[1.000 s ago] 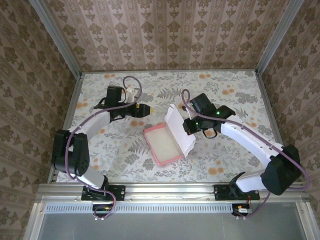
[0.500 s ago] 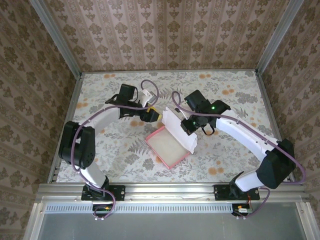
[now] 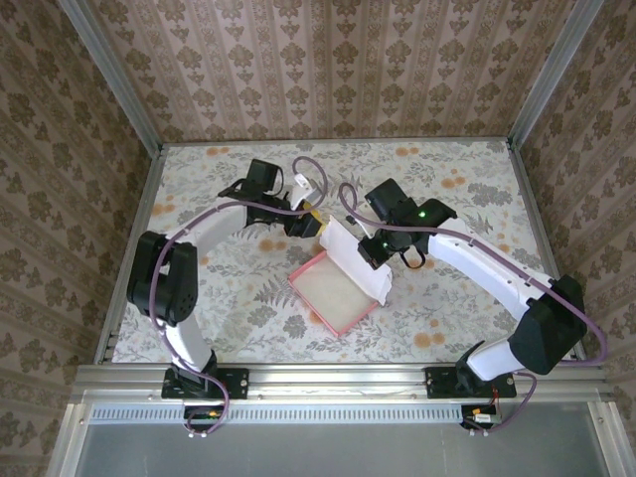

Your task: Fold the paper box

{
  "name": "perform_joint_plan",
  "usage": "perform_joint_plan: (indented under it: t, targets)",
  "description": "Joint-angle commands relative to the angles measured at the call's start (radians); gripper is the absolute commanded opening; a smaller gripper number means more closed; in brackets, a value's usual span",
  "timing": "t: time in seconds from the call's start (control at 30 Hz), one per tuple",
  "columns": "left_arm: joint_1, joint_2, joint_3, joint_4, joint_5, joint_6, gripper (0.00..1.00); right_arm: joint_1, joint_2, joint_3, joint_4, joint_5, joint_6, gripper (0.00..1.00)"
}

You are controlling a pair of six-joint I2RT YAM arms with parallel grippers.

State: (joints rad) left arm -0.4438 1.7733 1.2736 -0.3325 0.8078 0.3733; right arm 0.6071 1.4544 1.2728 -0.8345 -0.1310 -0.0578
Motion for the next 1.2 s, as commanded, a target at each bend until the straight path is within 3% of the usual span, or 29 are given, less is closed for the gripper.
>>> perform_joint_plan:
  t: [0.0,0.13,0.33,0.57,1.17]
  targets:
    - [-0.006,0.029,0.044,-0.057,-0.018,0.06,0.47,0.01,0.014,0.01,-0.004,0.01,-0.027,0.02]
    - [-0.05,0.053,0.072,-0.108,-0.018,0.088,0.46,0.013,0.016,0.008,0.001,0.018,-0.026,0.02]
    - [-0.058,0.056,0.079,-0.143,-0.006,0.108,0.34,0.015,0.017,0.008,0.006,0.041,-0.024,0.02]
    - [-0.064,0.044,0.078,-0.18,-0.073,0.117,0.28,0.017,0.016,0.008,0.008,0.066,-0.023,0.02]
    - [-0.07,0.064,0.127,-0.256,-0.12,0.116,0.2,0.032,0.022,0.008,0.008,0.114,-0.025,0.03]
